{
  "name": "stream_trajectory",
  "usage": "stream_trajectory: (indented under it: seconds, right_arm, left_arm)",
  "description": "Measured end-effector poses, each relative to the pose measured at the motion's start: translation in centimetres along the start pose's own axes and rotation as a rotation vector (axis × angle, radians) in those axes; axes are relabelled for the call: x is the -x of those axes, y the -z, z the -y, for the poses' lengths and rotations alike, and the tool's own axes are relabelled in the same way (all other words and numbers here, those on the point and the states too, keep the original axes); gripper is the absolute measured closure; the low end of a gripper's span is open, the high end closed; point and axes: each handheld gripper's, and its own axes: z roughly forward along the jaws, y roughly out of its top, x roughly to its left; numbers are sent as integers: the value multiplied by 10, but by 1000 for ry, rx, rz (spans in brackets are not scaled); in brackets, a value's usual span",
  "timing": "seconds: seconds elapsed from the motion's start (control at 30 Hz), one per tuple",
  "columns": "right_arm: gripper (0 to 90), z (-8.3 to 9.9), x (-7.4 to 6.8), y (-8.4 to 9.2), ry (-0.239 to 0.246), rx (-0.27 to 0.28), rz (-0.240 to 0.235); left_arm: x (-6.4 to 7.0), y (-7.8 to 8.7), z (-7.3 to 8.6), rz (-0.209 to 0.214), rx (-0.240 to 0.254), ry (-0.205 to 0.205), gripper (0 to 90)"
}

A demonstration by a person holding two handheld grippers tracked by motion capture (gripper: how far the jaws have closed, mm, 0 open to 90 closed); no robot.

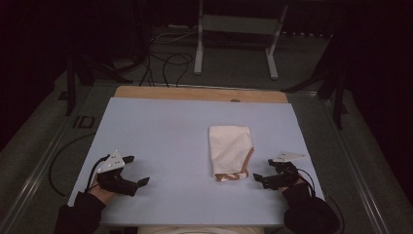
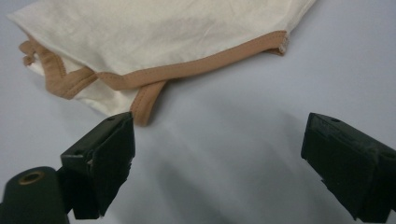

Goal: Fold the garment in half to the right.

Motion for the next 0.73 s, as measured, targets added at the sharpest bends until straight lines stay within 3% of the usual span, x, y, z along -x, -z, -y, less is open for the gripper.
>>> stream_trajectory:
  seconds: [0.07,0.27,0.73]
  right_arm:
    - [99,-1,0,-1,3,-2,17]
    - [99,-1,-1,-4,10,-11,-5]
    - [99,-1,0,-6,19,-17,-5]
  left_arm:
    - [0,0,0,0,1,0,3]
    - [0,0,0,0,0,-4,3]
    - [1,-1,1,7,0,-1,3]
